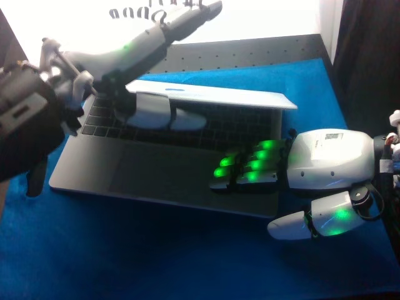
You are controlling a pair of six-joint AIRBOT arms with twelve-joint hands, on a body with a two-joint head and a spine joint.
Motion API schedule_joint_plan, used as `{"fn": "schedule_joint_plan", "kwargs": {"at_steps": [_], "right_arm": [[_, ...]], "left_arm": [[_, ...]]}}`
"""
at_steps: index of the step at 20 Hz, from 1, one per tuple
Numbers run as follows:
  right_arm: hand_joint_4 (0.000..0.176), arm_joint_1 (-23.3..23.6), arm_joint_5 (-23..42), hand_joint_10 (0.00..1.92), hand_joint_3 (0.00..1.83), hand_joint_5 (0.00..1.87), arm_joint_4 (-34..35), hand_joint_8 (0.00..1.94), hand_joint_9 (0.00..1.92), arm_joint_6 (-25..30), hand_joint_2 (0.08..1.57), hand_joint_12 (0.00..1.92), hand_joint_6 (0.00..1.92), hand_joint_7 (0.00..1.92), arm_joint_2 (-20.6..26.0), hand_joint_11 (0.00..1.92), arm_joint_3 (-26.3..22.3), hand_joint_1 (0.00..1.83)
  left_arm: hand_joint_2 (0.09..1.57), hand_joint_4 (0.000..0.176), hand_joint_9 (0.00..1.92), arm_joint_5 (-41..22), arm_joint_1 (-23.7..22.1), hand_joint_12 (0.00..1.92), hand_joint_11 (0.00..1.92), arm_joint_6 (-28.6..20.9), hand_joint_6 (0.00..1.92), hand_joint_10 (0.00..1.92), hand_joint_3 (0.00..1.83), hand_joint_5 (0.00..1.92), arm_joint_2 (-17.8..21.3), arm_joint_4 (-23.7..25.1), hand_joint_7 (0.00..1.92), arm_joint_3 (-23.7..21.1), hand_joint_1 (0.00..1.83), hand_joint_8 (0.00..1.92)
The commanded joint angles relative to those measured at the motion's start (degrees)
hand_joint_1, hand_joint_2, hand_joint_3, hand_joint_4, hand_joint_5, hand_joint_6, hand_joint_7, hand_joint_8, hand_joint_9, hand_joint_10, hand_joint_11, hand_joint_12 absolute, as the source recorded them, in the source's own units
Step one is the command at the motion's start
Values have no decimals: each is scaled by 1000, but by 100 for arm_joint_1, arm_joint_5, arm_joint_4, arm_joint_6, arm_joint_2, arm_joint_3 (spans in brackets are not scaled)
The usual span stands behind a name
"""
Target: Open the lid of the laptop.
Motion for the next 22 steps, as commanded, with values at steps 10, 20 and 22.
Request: {"fn": "schedule_joint_plan", "kwargs": {"at_steps": [10,20,22], "right_arm": [[0,-38,123,2,0,19,-98,3,7,107,1491,11,6,10,-116,27,-43,0],[0,-35,137,0,1,18,-119,1,0,149,1497,4,0,9,-109,15,39,0],[0,-33,147,10,0,30,-124,7,28,149,1493,20,4,27,-109,54,55,0]], "left_arm": [[1037,0,319,923,-1379,1246,0,509,30,59,0,193,-510,38,283,1102,1024,23],[1064,27,0,2693,-1956,8,1,615,0,0,4,0,-1575,-90,0,2934,886,0],[1061,42,0,2997,-2115,0,0,812,0,0,2,0,-1801,-129,0,3246,868,0]]}}
